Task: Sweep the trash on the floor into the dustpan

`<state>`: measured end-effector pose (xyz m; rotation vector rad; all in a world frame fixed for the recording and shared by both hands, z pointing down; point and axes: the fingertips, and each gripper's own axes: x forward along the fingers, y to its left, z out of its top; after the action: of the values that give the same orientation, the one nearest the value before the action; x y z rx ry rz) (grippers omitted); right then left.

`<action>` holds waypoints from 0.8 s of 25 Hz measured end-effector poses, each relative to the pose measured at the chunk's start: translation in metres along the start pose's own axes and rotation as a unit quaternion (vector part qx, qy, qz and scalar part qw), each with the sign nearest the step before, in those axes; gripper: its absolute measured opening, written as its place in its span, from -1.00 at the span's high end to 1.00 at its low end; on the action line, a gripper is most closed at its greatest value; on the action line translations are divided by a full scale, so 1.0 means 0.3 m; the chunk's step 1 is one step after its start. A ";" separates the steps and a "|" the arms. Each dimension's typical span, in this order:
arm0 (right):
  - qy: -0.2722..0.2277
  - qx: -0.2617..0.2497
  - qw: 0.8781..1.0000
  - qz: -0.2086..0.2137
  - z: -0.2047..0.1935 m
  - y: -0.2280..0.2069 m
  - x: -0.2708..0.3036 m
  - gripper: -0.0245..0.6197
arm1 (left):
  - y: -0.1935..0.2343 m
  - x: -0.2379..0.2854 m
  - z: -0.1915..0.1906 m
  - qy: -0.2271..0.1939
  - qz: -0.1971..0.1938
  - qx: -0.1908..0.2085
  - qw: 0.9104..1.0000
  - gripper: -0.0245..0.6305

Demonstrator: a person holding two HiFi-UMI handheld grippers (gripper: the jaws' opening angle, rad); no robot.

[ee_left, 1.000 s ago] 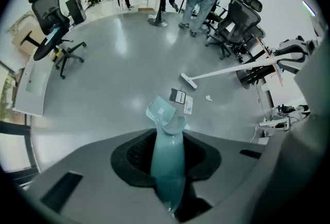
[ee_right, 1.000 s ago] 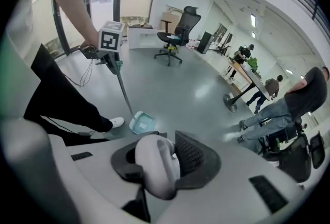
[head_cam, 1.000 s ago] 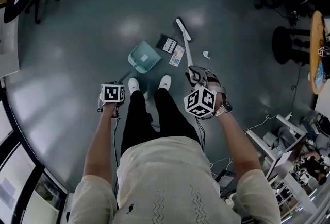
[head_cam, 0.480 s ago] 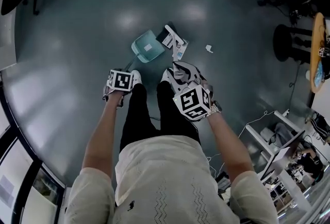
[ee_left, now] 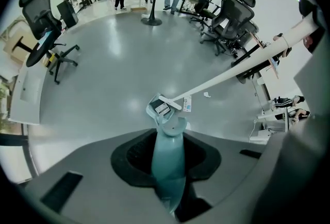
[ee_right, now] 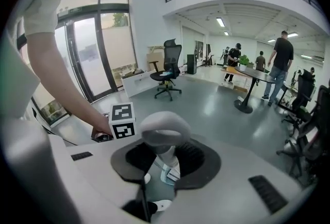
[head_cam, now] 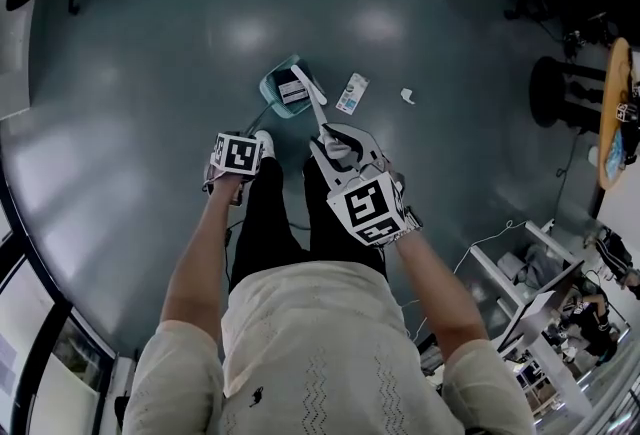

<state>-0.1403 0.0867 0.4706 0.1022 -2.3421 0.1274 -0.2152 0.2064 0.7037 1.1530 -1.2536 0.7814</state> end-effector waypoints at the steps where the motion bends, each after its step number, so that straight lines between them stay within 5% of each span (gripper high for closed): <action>1: 0.004 -0.002 1.000 -0.010 0.000 -0.009 -0.013 0.58 | 0.008 -0.002 -0.008 -0.001 0.000 0.002 1.000 0.61; 5: 0.020 -0.014 0.997 -0.068 0.018 -0.091 -0.074 0.59 | 0.083 -0.053 -0.012 -0.008 0.031 0.037 0.999 0.61; 10: 0.021 0.015 0.992 -0.124 -0.014 -0.269 -0.214 0.59 | 0.012 -0.074 -0.027 -0.032 -0.010 0.043 0.999 0.61; 20: 0.013 0.063 0.972 -0.226 -0.138 -0.597 -0.519 0.59 | -0.053 -0.091 -0.094 -0.014 -0.014 0.085 0.996 0.61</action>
<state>0.0178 -0.0805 0.3992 0.6860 -2.2228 0.0488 -0.1970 0.2324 0.6755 1.3213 -1.2088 0.8661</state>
